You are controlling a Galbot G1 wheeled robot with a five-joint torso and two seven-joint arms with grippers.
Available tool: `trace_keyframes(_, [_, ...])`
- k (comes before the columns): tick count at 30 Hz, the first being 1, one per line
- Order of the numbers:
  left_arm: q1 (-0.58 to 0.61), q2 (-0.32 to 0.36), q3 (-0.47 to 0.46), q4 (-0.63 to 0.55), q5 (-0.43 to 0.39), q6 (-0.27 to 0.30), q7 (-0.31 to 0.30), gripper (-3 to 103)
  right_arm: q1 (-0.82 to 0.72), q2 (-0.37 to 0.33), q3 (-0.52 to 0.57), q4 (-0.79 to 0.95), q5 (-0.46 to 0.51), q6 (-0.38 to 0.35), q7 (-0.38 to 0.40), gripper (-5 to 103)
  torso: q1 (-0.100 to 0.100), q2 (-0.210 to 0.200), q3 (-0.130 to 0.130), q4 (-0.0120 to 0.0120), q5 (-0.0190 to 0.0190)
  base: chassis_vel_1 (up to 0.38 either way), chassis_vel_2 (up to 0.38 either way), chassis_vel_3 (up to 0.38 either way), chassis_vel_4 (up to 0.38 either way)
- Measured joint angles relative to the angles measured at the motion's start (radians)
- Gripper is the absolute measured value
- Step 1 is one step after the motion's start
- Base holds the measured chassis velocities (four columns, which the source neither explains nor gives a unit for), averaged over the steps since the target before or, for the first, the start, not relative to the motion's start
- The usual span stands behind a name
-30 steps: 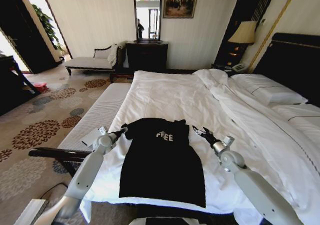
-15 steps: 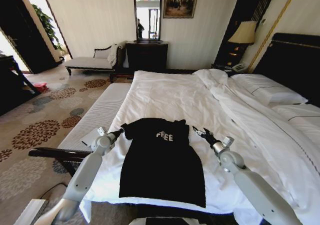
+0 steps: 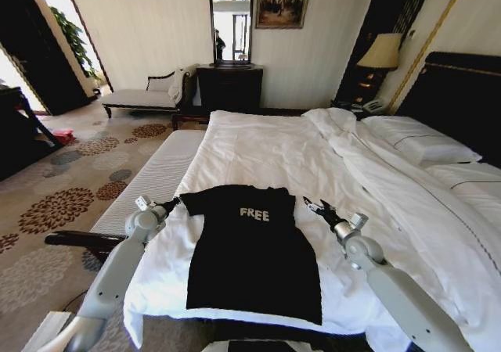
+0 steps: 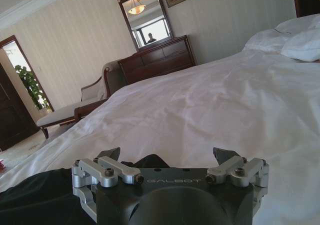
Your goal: Fold the clothes on the bed.
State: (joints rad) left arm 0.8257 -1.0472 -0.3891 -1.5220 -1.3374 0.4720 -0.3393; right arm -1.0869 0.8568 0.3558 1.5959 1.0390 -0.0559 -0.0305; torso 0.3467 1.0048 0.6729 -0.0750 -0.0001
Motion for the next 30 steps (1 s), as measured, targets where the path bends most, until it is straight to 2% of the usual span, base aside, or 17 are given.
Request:
trace_keyframes(5, [-0.026, -0.029, 0.067, -0.038, 0.018, 0.003, -0.02, 0, -0.005, 0.0, 0.005, 0.001, -0.002, 0.0, 0.0, 100, 0.0, 0.0, 0.0, -0.0003, 0.0001, 0.0, 0.0, 0.0, 0.0])
trace_keyframes(8, [-0.053, -0.07, 0.109, -0.054, 0.029, 0.01, -0.041, 0, -0.001, 0.001, 0.0, -0.005, -0.003, 0.0, -0.001, 100, 0.0, 0.0, 0.0, -0.0009, 0.0, 0.0, 0.0, 0.0, 0.0])
trace_keyframes(13, [-0.089, -0.118, 0.149, -0.064, 0.031, 0.024, -0.067, 0, 0.018, 0.004, -0.03, -0.016, -0.004, 0.0, -0.001, 100, 0.0, 0.0, 0.0, 0.0002, 0.0005, 0.0, 0.0, 0.0, 0.0])
trace_keyframes(14, [-0.106, -0.132, 0.173, -0.06, 0.031, 0.028, -0.072, 0, 0.019, 0.004, -0.031, -0.018, -0.005, 0.0, -0.001, 100, 0.0, 0.0, 0.0, -0.0004, 0.0003, 0.0, 0.0, 0.0, 0.0])
trace_keyframes(21, [-0.138, -0.164, 0.259, -0.012, 0.073, 0.03, -0.071, 0, 0.021, 0.007, -0.032, -0.029, -0.006, 0.001, -0.002, 100, 0.0, 0.0, 0.0, -0.0003, 0.0002, 0.0, 0.0, 0.0, 0.0])
trace_keyframes(30, [-0.166, -0.207, 0.3, 0.022, 0.107, 0.029, -0.069, 0, 0.019, 0.013, -0.032, -0.031, -0.01, 0.001, -0.002, 100, 0.0, 0.0, 0.0, -0.0005, 0.0002, 0.0, 0.0, 0.0, 0.0])
